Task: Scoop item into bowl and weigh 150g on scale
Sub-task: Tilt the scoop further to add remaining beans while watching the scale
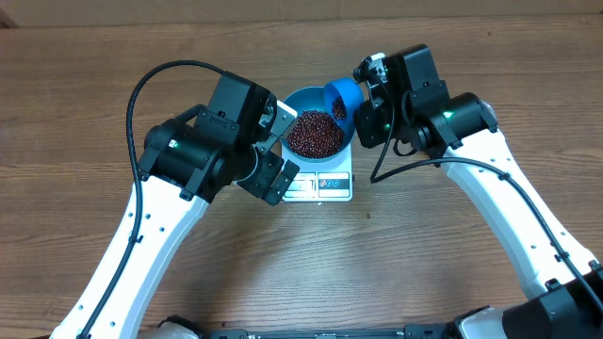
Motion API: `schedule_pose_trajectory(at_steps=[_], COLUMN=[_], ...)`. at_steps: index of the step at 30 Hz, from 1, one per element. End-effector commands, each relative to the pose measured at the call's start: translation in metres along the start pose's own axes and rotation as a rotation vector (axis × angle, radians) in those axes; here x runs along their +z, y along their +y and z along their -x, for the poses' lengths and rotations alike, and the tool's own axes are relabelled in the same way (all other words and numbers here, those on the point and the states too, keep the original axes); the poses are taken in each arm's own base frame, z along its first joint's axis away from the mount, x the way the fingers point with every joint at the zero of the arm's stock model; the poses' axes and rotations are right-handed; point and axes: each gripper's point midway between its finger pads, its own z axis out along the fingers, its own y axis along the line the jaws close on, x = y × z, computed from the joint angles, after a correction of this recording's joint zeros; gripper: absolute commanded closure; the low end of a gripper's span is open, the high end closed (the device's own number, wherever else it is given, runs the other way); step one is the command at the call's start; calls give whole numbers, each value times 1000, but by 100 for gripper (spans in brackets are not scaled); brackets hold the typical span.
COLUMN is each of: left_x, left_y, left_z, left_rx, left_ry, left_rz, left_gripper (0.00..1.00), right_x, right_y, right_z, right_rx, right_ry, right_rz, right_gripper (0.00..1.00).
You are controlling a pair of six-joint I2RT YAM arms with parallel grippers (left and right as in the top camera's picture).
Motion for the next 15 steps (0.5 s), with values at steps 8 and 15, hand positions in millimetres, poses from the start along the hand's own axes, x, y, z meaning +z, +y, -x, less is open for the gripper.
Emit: schedule_pose_trajectory(at_steps=[8,15], left_x=[0,0], left_y=[-1,-1], left_z=[0,0], left_rx=[12,12], left_ry=[-2,-2], left_rz=[-9,-9], left_gripper=[0,0], right_x=[-16,-16], right_y=[14,15], right_z=[13,13], right_rx=[-103,-102], right_ry=[-50,-49], right_rz=[58,58], right_gripper=[96,96])
